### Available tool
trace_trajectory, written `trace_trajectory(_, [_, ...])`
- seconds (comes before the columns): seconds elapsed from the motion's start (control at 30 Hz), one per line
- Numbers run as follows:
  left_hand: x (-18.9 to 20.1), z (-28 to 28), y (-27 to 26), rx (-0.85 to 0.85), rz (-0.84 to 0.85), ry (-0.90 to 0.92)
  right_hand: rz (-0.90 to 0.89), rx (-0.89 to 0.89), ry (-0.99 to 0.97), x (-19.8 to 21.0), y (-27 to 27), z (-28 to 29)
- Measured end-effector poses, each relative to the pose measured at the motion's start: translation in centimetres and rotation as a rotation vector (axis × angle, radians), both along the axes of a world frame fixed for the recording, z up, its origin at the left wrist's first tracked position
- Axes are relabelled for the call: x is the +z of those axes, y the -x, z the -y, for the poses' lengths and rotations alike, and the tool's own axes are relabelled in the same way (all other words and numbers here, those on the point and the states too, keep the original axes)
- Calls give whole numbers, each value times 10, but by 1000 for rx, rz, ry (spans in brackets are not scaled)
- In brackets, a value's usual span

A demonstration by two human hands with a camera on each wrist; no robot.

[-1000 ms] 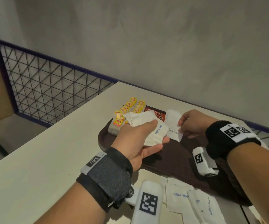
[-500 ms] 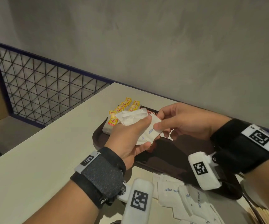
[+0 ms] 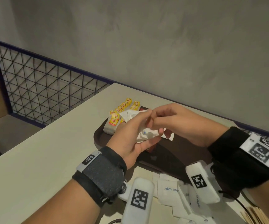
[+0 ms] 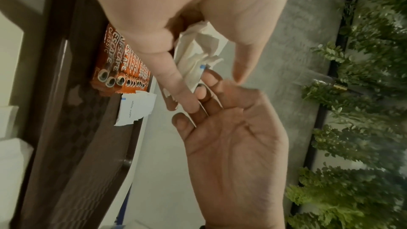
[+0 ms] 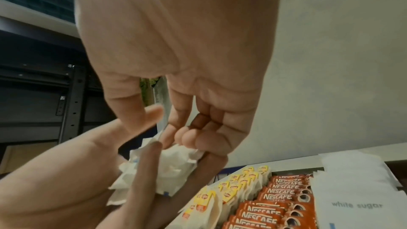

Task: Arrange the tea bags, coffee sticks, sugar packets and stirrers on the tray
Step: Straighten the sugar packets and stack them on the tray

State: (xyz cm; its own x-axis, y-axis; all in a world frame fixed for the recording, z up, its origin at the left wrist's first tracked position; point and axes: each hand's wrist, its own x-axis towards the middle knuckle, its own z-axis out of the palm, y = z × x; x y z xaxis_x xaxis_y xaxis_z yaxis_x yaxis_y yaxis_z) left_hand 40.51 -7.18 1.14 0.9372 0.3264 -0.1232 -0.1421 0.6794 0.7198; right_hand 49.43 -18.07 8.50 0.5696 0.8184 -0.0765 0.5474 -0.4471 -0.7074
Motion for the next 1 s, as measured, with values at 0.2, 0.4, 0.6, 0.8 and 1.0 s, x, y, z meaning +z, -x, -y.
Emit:
trace_trajectory(0.2, [-6, -6, -4, 66, -46, 88, 88, -168, -34, -3, -18, 5])
trace_trajectory(0.4, [-7, -2, -5, 46, -29, 26, -71, -167, -1, 0, -41, 18])
trace_trajectory(0.6, [-10, -13, -9, 130, 16, 217, -158, -400, 31, -12, -84, 37])
trace_trajectory(0.8, [-16, -15, -13, 148, -18, 186, -145, -456, 263, -43, -104, 43])
trace_trajectory(1.0, [-17, -14, -15, 161, -26, 166, -188, -511, 227, -57, -110, 31])
